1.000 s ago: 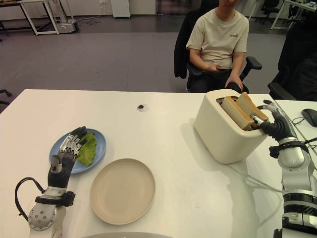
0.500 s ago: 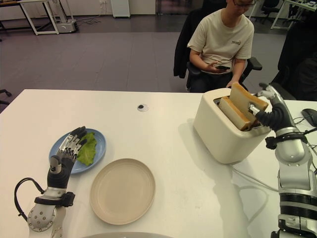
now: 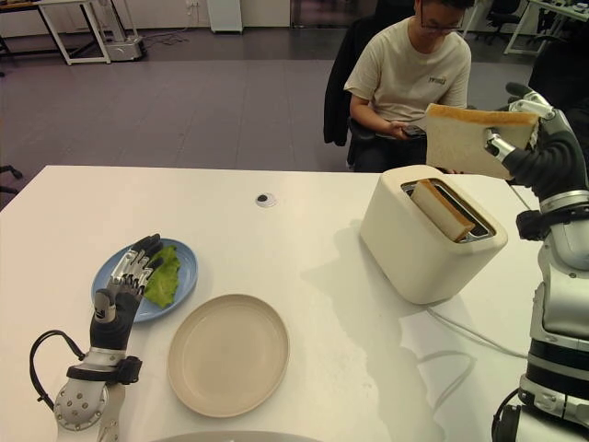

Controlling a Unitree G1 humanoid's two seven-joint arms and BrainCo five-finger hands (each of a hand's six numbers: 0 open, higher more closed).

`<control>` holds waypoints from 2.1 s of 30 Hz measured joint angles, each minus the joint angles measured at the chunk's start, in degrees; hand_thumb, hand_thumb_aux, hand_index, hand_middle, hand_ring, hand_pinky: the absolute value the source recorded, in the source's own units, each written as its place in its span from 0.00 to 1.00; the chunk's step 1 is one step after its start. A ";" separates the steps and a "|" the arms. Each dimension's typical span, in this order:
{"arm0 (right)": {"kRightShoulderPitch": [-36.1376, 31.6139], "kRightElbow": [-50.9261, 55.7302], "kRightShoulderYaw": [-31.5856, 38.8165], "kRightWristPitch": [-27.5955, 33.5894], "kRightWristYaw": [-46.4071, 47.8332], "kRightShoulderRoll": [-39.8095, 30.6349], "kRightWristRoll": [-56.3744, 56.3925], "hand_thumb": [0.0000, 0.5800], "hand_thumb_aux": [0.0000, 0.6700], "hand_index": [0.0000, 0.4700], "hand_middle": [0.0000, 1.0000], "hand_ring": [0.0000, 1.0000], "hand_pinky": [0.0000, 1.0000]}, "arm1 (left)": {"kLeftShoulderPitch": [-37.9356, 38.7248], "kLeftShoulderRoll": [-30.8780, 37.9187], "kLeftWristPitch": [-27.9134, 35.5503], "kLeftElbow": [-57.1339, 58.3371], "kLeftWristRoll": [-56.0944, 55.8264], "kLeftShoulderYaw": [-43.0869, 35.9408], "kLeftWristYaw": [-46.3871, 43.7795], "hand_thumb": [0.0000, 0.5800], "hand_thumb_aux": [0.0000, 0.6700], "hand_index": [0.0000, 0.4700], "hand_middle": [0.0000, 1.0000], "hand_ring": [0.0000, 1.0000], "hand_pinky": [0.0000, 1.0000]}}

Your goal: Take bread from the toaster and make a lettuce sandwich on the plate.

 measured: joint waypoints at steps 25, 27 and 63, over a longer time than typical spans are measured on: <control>20.37 -25.14 38.20 47.69 -11.86 31.12 35.63 1.00 1.00 1.00 0.00 0.00 0.00 | -16.10 12.56 -1.54 22.24 37.40 5.38 18.05 0.00 0.00 0.00 0.00 0.00 0.00; 20.16 -26.60 41.12 48.05 -10.76 29.42 34.30 1.00 1.00 1.00 0.00 0.00 0.00 | -16.42 14.20 -1.16 23.72 39.10 5.05 19.00 0.00 0.00 0.00 0.00 0.00 0.00; 6.94 -41.19 28.69 42.85 -4.70 19.74 19.56 0.00 0.00 0.00 0.00 0.00 0.00 | -19.01 27.30 12.46 30.66 49.39 -2.77 17.46 0.00 0.00 0.00 0.00 0.00 0.00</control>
